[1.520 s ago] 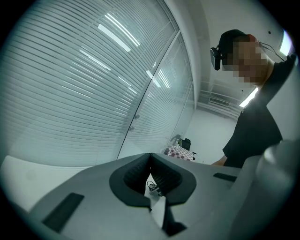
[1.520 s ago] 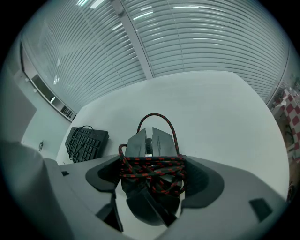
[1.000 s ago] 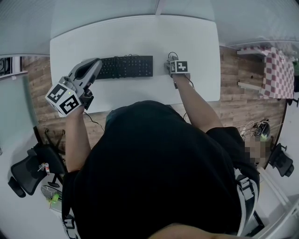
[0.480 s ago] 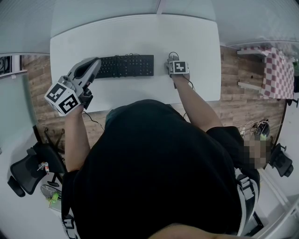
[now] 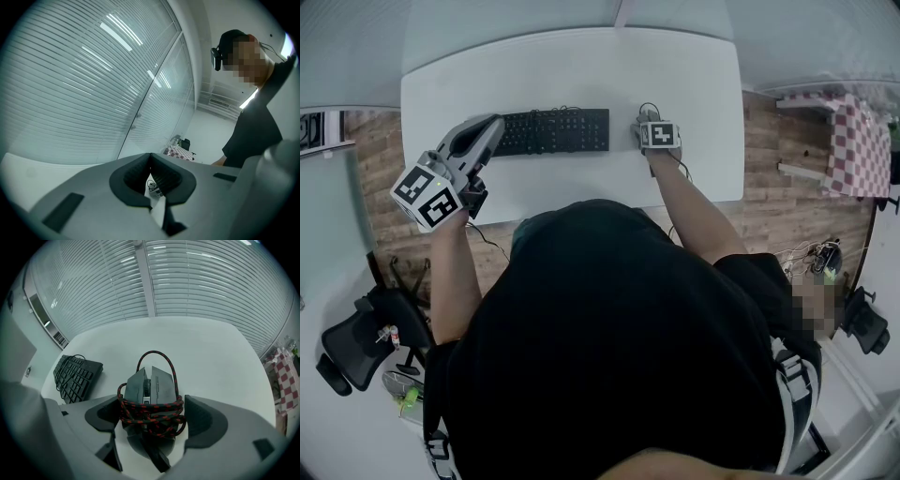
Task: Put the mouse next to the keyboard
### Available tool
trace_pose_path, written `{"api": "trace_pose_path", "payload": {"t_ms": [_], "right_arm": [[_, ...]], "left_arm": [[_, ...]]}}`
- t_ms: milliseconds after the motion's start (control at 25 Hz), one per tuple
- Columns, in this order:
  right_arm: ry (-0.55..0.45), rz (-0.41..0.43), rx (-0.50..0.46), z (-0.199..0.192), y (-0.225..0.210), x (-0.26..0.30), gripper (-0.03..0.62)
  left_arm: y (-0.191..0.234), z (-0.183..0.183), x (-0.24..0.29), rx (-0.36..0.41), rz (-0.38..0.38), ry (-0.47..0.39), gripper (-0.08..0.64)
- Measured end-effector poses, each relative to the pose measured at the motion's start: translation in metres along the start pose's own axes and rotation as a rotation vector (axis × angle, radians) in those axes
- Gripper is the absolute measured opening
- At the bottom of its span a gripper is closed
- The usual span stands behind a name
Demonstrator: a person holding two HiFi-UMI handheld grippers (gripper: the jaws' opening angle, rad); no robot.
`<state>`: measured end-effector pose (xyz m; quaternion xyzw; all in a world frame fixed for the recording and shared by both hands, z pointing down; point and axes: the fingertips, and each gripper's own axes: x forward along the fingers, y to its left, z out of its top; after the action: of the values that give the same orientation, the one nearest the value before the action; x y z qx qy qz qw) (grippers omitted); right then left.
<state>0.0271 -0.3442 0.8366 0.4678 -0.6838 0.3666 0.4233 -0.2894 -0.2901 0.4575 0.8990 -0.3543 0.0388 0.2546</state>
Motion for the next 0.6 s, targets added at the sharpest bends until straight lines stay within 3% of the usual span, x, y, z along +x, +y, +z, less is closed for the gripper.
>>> {"api": "trace_pose_path", "payload": {"t_ms": [600], "right_arm": [[-0.026,0.011,0.011,0.004,-0.004,-0.013,0.410]], "left_arm": [[-0.006,0.001,0.004,0.006,-0.001,0.000,0.023]]}}
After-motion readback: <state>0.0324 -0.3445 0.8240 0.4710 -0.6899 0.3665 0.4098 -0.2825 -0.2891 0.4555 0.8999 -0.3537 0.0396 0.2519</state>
